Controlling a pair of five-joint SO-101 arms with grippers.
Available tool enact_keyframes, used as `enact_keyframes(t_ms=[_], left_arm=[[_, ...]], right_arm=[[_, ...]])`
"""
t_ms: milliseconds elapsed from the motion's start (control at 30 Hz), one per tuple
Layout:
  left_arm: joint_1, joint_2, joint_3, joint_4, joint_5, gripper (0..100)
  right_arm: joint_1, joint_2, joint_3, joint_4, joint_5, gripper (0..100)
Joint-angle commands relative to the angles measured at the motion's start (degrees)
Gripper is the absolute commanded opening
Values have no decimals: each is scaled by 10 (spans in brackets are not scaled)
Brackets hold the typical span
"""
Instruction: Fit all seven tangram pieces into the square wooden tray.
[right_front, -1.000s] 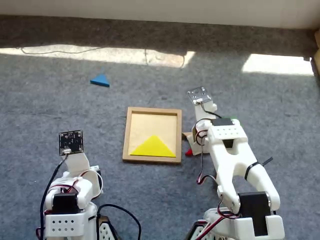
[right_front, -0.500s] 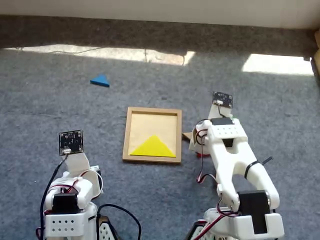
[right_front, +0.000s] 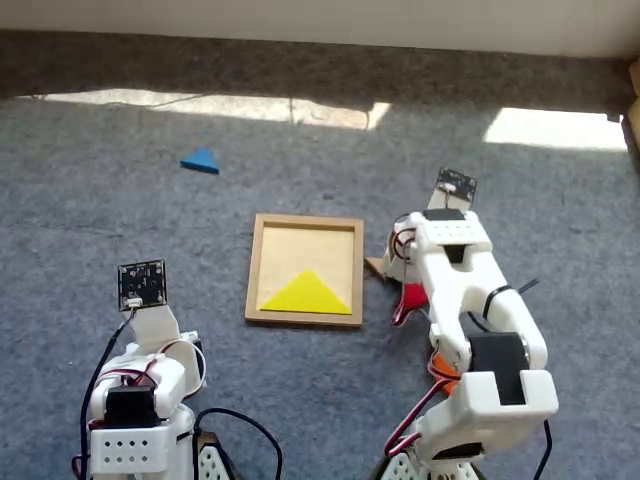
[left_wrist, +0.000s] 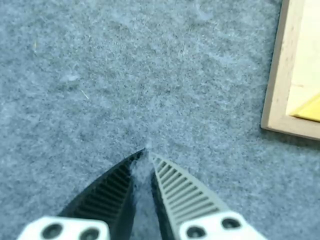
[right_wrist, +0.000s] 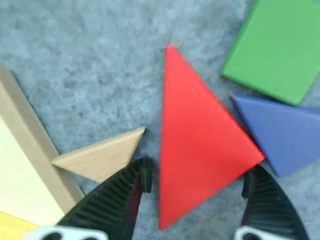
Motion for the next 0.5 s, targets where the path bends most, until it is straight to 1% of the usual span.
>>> enact_keyframes(t_ms=[0,267,467], left_arm=[[8,-9,11,3,-4,5],[8,-9,11,3,-4,5],[8,-9,11,3,-4,5]], right_arm=[[28,-7,-48,3,0,288],[27,0,-54,-1,2,288],[29,76,-103,1,51,288]])
